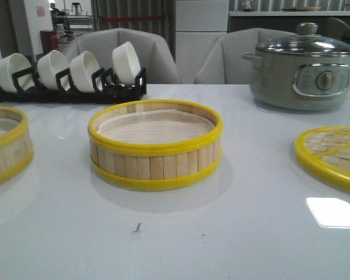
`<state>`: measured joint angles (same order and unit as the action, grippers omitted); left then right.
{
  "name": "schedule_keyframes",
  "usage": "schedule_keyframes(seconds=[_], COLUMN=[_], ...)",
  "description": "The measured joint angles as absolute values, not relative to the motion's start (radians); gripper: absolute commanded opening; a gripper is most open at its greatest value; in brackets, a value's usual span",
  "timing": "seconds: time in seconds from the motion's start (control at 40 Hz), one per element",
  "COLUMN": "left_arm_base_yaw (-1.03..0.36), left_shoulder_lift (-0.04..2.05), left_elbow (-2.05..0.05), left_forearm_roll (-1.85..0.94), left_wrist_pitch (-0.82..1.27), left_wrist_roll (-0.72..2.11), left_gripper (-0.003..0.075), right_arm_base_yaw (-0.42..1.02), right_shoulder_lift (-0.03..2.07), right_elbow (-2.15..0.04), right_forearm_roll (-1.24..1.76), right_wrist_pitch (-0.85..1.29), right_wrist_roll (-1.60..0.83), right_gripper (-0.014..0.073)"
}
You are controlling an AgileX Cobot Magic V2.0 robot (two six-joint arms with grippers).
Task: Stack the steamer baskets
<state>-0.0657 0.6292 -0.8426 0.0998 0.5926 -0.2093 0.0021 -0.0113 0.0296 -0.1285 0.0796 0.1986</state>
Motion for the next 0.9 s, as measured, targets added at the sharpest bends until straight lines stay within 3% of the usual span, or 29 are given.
schedule_keyframes(seconds=[0.25,0.9], left_arm_base_yaw=[-0.070,-0.073], left_shoulder_lift=[0.853,0.899], left_elbow=[-1.079,-1.042], left_forearm_roll=[0.124,0.155], left_wrist_pitch=[0.867,0.846], left_wrist_roll=[-0.180,-0.172], left_gripper=[0.0092,0.0092], right_arm_base_yaw=[0.002,0.002], right_shoulder_lift=[-0.011,-0.011], right_elbow=[0.030,0.030], right_forearm_roll=[-0.129,-0.129], right_wrist_pitch=[0.080,0.080], right_wrist_roll=[0.199,0.199], right_gripper=[0.0056,0.0056])
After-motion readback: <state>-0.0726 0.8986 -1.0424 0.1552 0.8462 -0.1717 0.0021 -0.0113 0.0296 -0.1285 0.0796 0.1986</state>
